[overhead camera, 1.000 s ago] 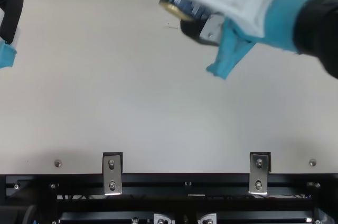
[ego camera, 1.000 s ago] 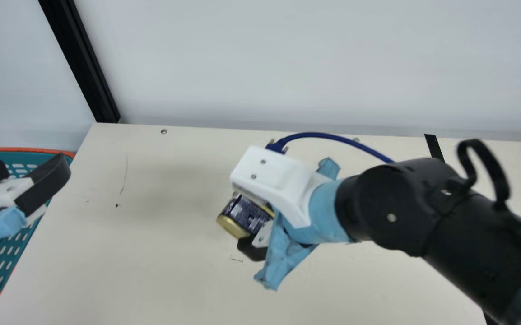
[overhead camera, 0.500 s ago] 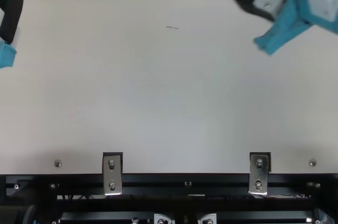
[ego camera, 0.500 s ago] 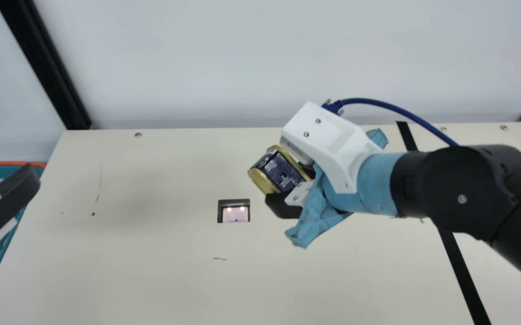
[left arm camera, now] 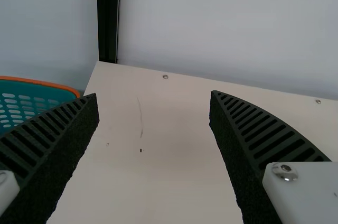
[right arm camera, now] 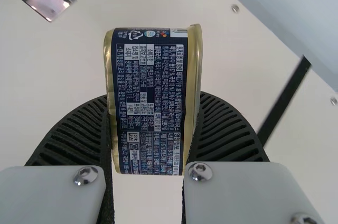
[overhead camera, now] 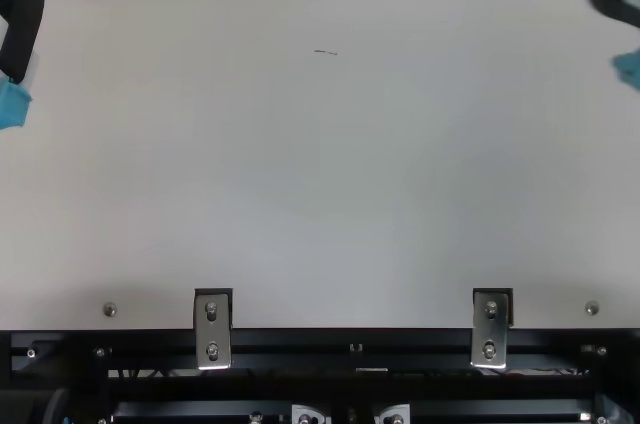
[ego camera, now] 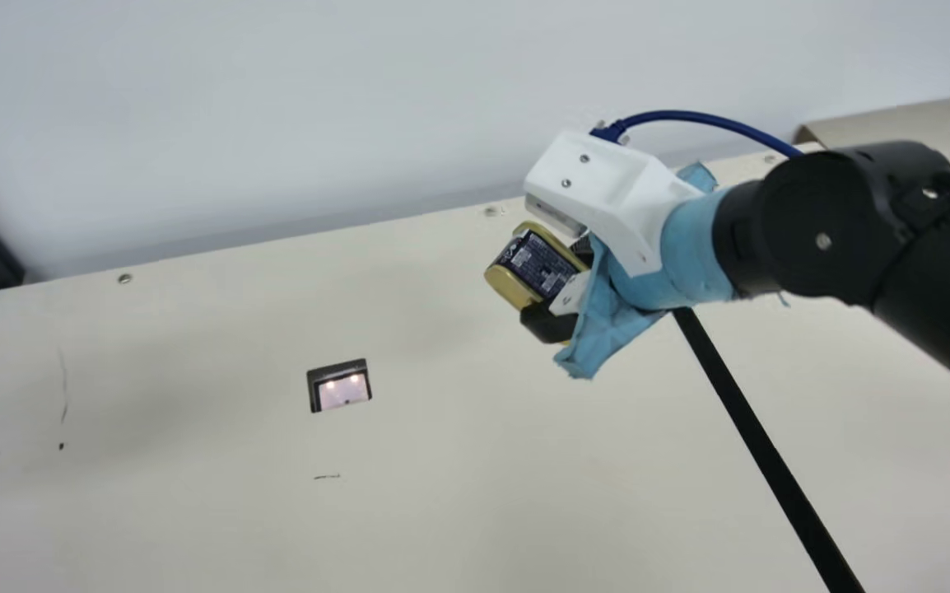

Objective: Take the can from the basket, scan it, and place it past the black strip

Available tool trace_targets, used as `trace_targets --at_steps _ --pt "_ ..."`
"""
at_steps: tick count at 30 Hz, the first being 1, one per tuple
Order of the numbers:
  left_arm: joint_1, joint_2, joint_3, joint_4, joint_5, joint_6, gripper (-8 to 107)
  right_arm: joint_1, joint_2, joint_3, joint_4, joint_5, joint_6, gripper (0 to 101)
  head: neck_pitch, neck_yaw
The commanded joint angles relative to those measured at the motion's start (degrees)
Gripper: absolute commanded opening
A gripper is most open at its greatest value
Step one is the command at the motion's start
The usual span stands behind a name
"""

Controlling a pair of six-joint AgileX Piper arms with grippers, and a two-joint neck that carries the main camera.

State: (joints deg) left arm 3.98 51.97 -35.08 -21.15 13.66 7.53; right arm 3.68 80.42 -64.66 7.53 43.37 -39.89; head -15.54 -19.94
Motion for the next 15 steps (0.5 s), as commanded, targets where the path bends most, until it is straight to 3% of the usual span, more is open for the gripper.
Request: trace_targets --at_steps 1,15 --pt "0.0 0.0 0.0 0.0 0.0 0.0 90 -3.1 -0.1 0.1 -1.3 1.2 -0.7 0 -0.6 -1.7" --pt "0.0 0.0 0.0 0.0 0.0 0.0 90 -18.7 -0.3 0.5 -5.5 5.3 -7.1 0 -1.0 -8.5"
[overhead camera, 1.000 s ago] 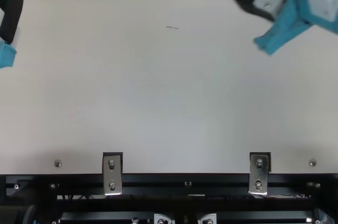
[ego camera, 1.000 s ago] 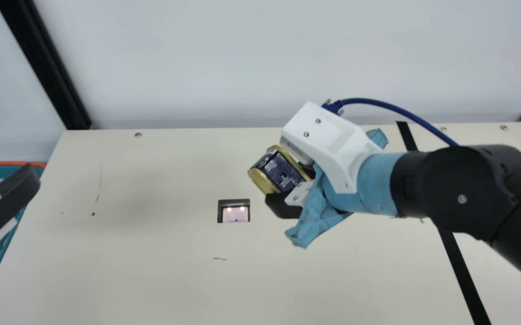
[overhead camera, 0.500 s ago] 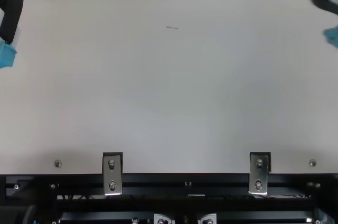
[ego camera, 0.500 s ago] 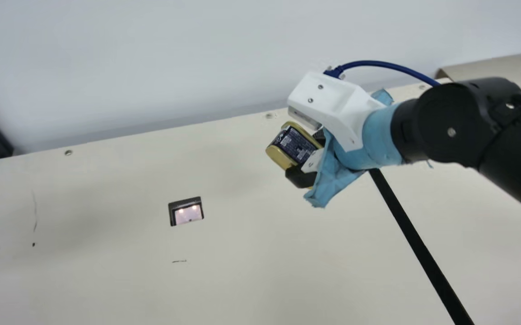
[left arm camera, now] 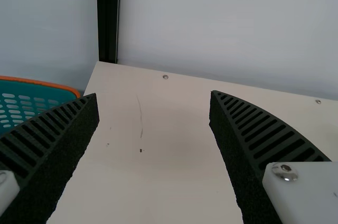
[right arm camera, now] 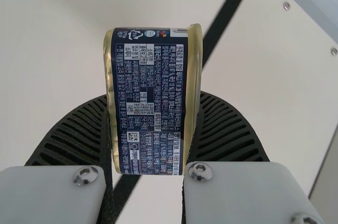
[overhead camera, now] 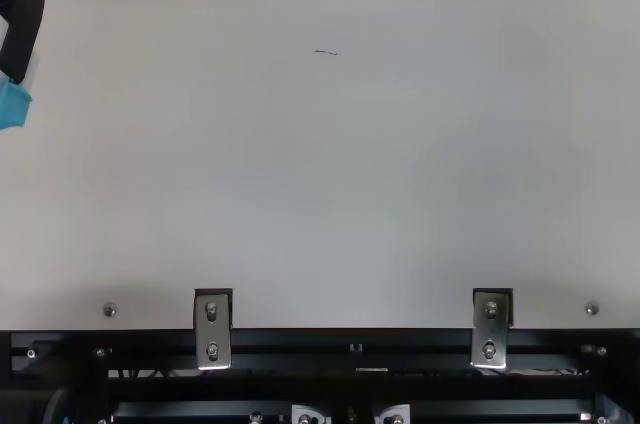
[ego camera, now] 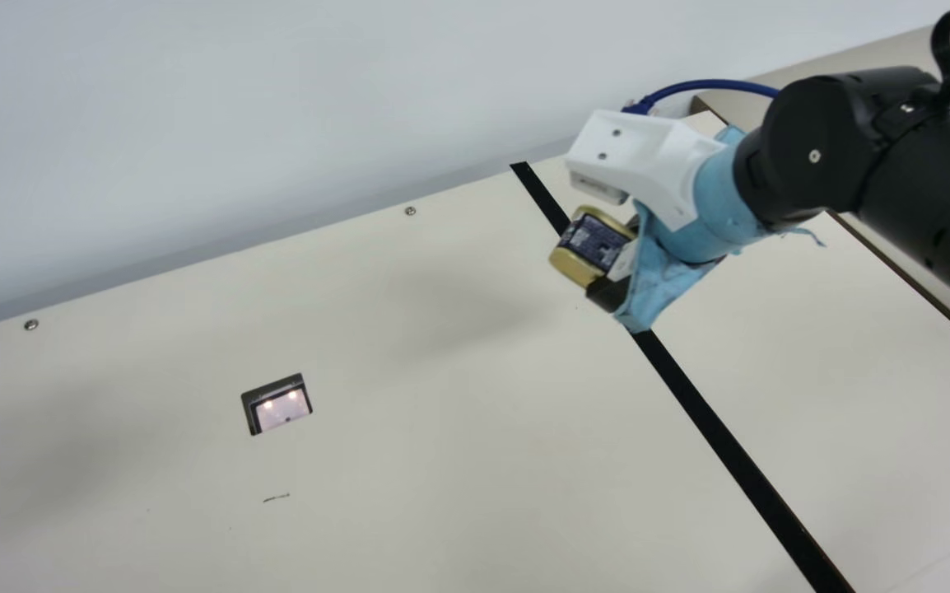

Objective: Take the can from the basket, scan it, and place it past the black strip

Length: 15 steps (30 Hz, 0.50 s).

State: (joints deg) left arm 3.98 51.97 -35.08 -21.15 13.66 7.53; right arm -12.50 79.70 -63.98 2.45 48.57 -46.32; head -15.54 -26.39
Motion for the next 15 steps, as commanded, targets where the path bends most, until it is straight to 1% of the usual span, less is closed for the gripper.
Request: trace_targets --at_steps 1,8,15 --pt "0.0 0.0 0.0 0.0 0.0 0.0 90 -3.7 0.7 -0.4 -0.6 0.2 -1.1 0 -1.0 -2.0" --pt "0.0 0.0 0.0 0.0 0.0 0.0 90 -11.1 4.8 -3.7 -1.8 1.4 -5.6 0 -1.0 -2.0" --pt "0.0 0.0 0.0 0.0 0.0 0.0 90 -15.5 10.9 -8.8 -2.8 3.6 -9.9 0 -1.0 -2.0"
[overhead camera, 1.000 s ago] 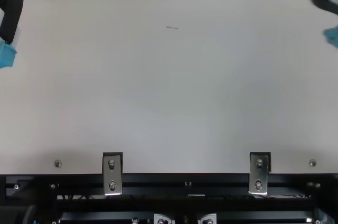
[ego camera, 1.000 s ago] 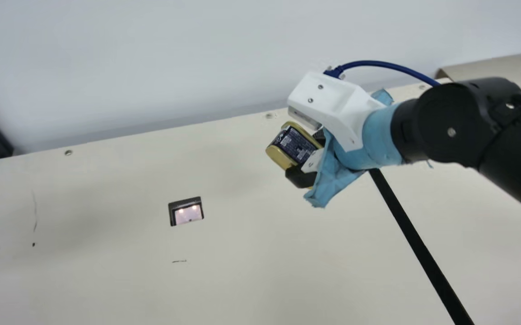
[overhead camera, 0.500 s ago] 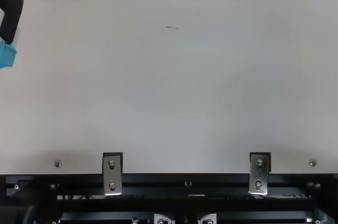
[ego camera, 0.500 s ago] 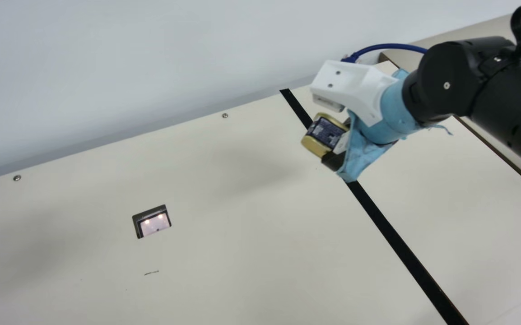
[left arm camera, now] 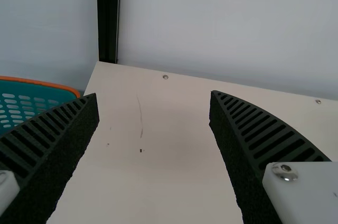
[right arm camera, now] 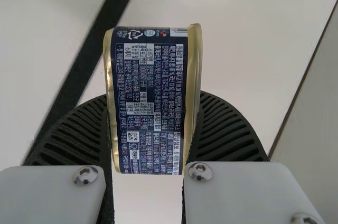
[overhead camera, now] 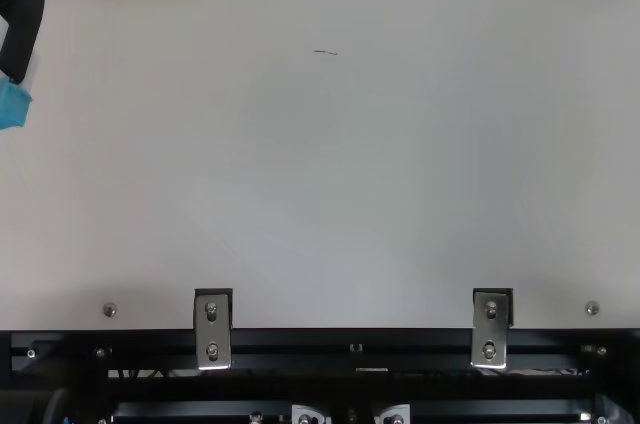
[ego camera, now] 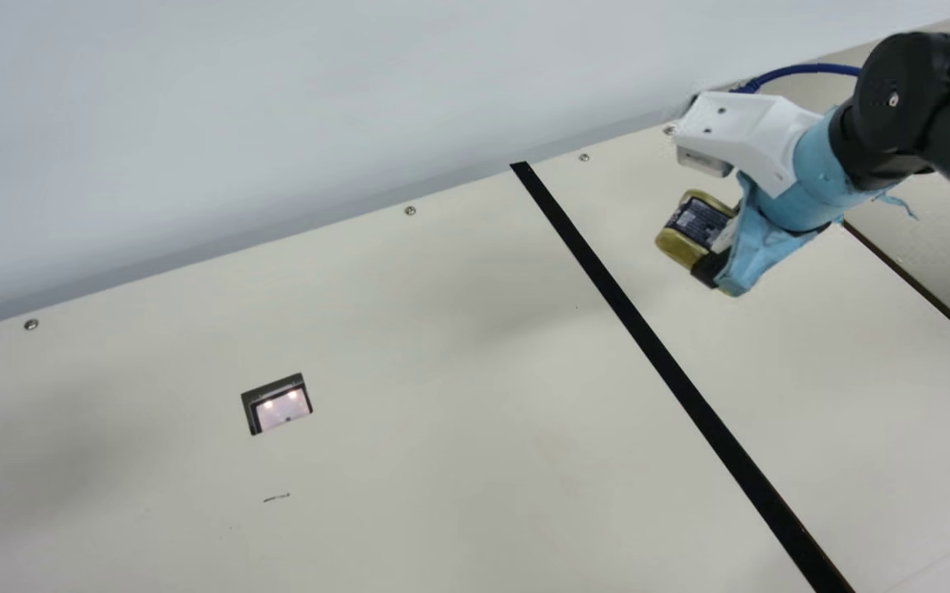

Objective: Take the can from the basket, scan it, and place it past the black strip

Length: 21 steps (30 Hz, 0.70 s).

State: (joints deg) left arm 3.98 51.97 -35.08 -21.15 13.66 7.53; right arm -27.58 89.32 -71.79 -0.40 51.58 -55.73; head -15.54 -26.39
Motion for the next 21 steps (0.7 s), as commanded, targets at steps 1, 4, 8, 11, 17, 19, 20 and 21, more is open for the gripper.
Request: trace_targets --at_steps 1,4,8,11,17,19,20,21 --pt "0.0 0.0 0.0 0.0 0.0 0.0 90 -0.7 2.3 -1.6 -0.1 0.7 -0.8 0 -1.0 -2.0" --pt "0.0 0.0 0.0 0.0 0.0 0.0 90 -1.5 4.9 -3.5 -0.9 1.3 -1.4 0 -1.0 -2.0" --pt "0.0 0.0 0.0 0.0 0.0 0.0 90 -2.0 8.2 -5.5 -1.5 1.6 -1.4 0 -1.0 -2.0" --pt "0.0 0.0 0.0 0.0 0.0 0.0 90 -2.0 10.3 -6.5 -2.0 1.7 -1.1 0 -1.0 -2.0" --pt "0.0 0.0 0.0 0.0 0.0 0.0 90 -1.5 13.4 -7.4 -3.0 1.9 -0.1 0 -1.0 -2.0" --pt "0.0 0.0 0.0 0.0 0.0 0.0 90 -1.3 14.0 -7.3 -3.2 1.8 0.1 0 -1.0 -2.0" --pt "0.0 0.0 0.0 0.0 0.0 0.0 90 -1.2 14.2 -7.3 -3.2 1.8 0.2 0 -1.0 -2.0" --pt "0.0 0.0 0.0 0.0 0.0 0.0 90 -1.1 14.4 -7.2 -3.2 1.7 0.3 0 -1.0 -2.0"
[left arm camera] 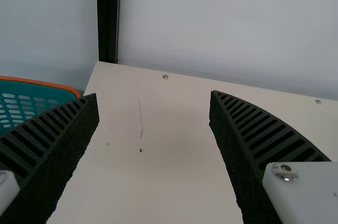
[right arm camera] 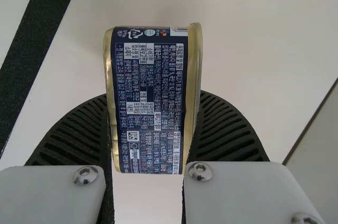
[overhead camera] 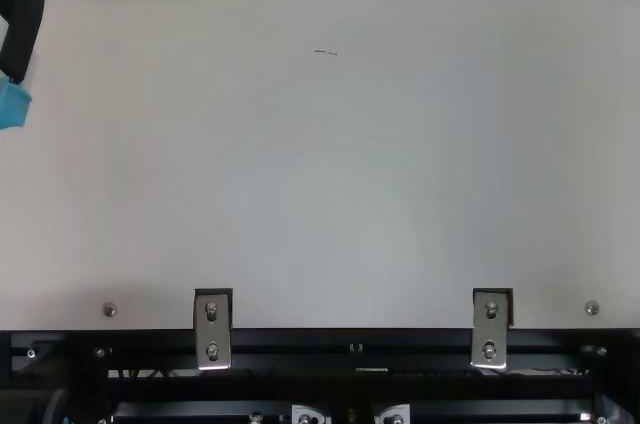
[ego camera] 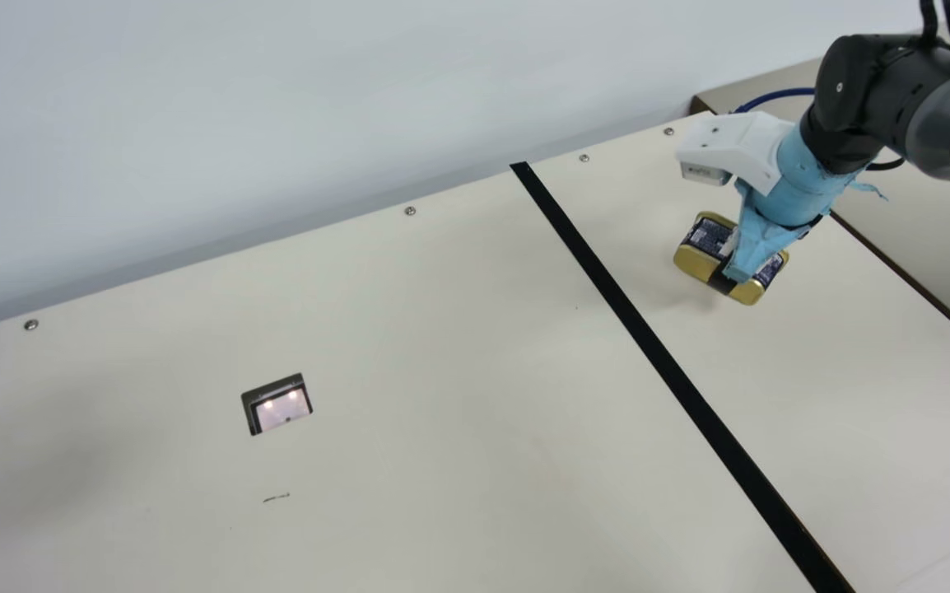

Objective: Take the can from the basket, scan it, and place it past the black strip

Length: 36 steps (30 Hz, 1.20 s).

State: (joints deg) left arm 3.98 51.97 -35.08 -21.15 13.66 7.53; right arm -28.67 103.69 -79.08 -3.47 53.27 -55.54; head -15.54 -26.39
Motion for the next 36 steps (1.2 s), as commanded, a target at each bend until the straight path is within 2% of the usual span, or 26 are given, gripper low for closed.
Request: trace_targets --at_steps 1,9,10,12,24,29,36 --pt "0.0 0.0 0.0 0.0 0.0 0.0 90 0.1 0.2 0.3 -0.1 -0.2 0.3 0 -1.0 -2.0" --pt "0.0 0.0 0.0 0.0 0.0 0.0 90 0.9 0.6 2.6 0.4 -2.1 2.0 0 -1.0 -2.0" --pt "0.0 0.0 0.0 0.0 0.0 0.0 90 1.0 0.6 3.0 0.5 -2.4 2.3 23 -1.0 -2.0" --pt "0.0 0.0 0.0 0.0 0.0 0.0 90 1.2 0.5 3.5 0.5 -2.8 2.7 101 -1.0 -2.0" --pt "0.0 0.0 0.0 0.0 0.0 0.0 90 1.9 -1.1 6.0 1.3 -4.9 4.4 101 -1.0 -2.0" --pt "0.0 0.0 0.0 0.0 0.0 0.0 90 2.4 -1.9 3.7 3.6 -3.8 3.8 101 -1.0 -2.0" --pt "0.0 0.0 0.0 0.0 0.0 0.0 90 4.2 -2.5 -1.9 10.5 -0.9 2.0 101 -1.1 -1.4"
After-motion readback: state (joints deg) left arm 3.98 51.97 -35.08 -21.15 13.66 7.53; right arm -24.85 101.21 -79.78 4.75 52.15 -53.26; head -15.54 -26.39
